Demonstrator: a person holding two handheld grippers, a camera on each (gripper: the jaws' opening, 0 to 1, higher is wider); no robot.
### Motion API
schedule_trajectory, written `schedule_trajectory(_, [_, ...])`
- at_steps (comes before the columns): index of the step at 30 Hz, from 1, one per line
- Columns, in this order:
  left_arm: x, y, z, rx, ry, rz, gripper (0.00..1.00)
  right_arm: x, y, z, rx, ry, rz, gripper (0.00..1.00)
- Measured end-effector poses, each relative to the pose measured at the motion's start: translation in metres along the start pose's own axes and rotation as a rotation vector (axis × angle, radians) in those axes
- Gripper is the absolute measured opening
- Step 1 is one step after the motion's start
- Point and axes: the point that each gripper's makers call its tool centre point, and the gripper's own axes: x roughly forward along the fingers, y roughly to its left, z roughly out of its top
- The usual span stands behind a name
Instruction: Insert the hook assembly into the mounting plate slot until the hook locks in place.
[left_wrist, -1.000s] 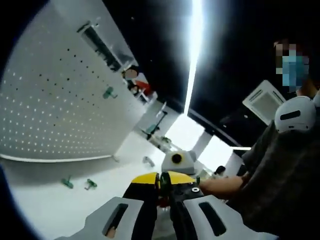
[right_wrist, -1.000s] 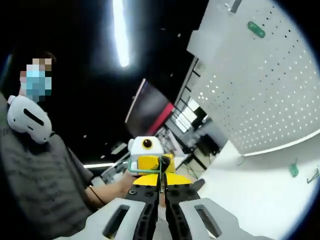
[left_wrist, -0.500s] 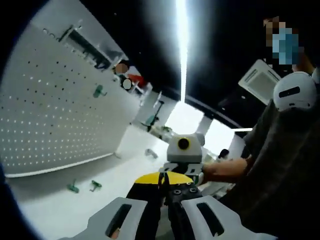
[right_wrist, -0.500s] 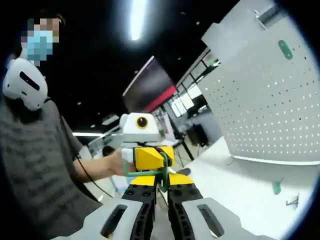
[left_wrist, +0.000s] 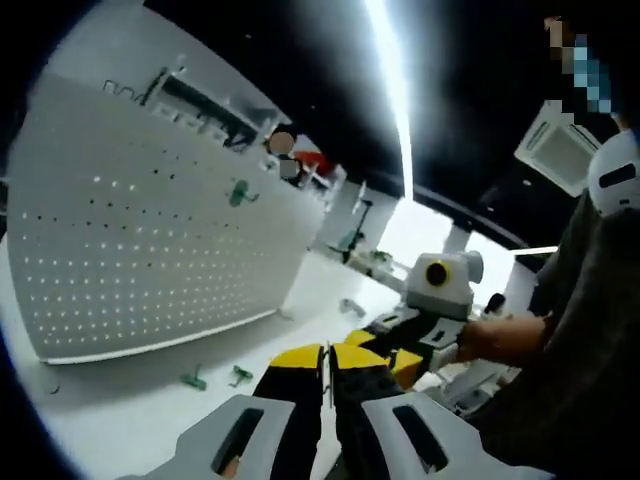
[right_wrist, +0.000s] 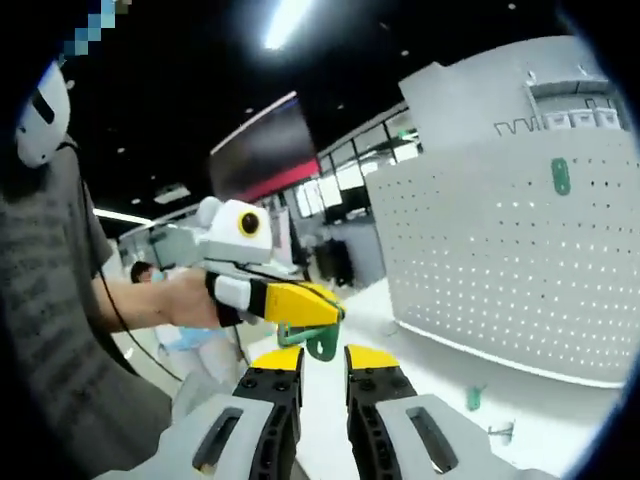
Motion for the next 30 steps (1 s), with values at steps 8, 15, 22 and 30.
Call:
schedule_trajectory(8, [-0.007,0.033,0.010,-0.113,-0.062,0.182,0.02,-0.005,-0.011,0.016,-0.055,-0.001,-0.111,0.15])
schedule_trajectory(15, [-0.003,0.039,-0.003,-0.026,0.006,0.266,0.02,0.003,-0.013,0.021,-0.015,0.034,-0.164,0.14])
schedule_trajectory(22, [0.000,0.034,-0.006,-0.041,0.007,0.267,0.02,0.020,-0.004,0.015,-0.032,0.048,-0.157,0.13])
schedule_trajectory(30, [0.004,0.025,-0.006,-0.045,0.001,0.249,0.02,0.028,-0.009,0.007,-0.018,0.090,-0.175,0.11])
